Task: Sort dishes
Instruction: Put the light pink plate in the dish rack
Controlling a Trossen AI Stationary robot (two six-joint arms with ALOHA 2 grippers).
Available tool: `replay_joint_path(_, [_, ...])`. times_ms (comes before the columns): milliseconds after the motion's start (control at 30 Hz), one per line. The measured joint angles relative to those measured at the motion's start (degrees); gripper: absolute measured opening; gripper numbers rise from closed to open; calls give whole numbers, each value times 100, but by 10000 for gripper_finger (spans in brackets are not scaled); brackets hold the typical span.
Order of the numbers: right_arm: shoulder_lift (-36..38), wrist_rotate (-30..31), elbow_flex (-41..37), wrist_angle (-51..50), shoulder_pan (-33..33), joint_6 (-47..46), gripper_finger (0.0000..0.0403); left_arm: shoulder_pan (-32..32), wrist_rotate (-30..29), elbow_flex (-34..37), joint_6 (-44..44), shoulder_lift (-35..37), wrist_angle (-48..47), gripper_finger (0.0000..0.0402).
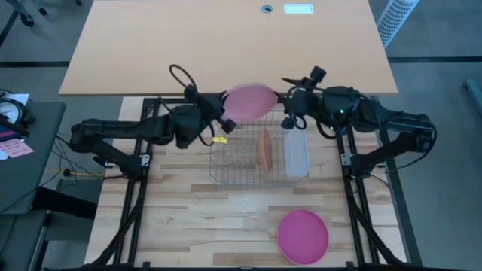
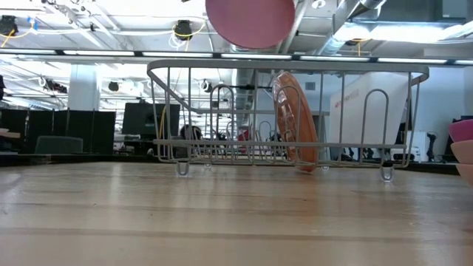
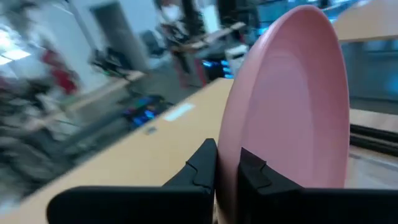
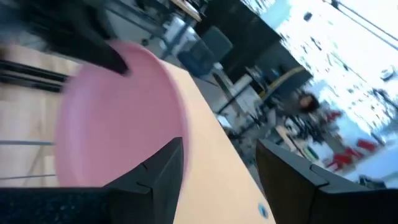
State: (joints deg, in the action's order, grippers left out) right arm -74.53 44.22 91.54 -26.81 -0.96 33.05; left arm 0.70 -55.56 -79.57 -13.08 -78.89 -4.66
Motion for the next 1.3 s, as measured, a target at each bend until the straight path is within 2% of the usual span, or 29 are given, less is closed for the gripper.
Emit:
replay_joint_path(167, [-83,-921,-1,-145,442,-142,202,-368,-1326,20,-337,-4,396,13])
replay_joint_path(300, [-254,-1268,1,84,697,-65,202,-567,-1809,20,-598,-3,797,13])
replay_joint_path(500, [-613,-1298,-8,466,952,314,200,-609,-1699,18,-490,-6,827,13])
replay_joint_path(600, [-734,-1308,-10,601,1029,485,182,-610,-1697,18,-509,-6,809,13])
replay_joint_path(933, [-1037,-1312,-6,967,1292,732,47,-633,-1716,18,-331,-11,313,13])
replay_joint_path(1033, [-1057,-1341,-4,970,1346,706,16,-635,-1673,18,-168,-9,80,13])
replay_joint_path(1100, [-1060,-1333,-4,952,1363,697,9,-631,-1499,18,-1,-7,-173,15])
replay_joint_path(1200, [-1063,-1324,-4,930,1387,732,10,-662,-1173,18,309,0,-363,33])
replay_joint_path(1300, [-1063,-1299,-4,929,1387,863,9,-723,-921,18,403,-3,-393,73])
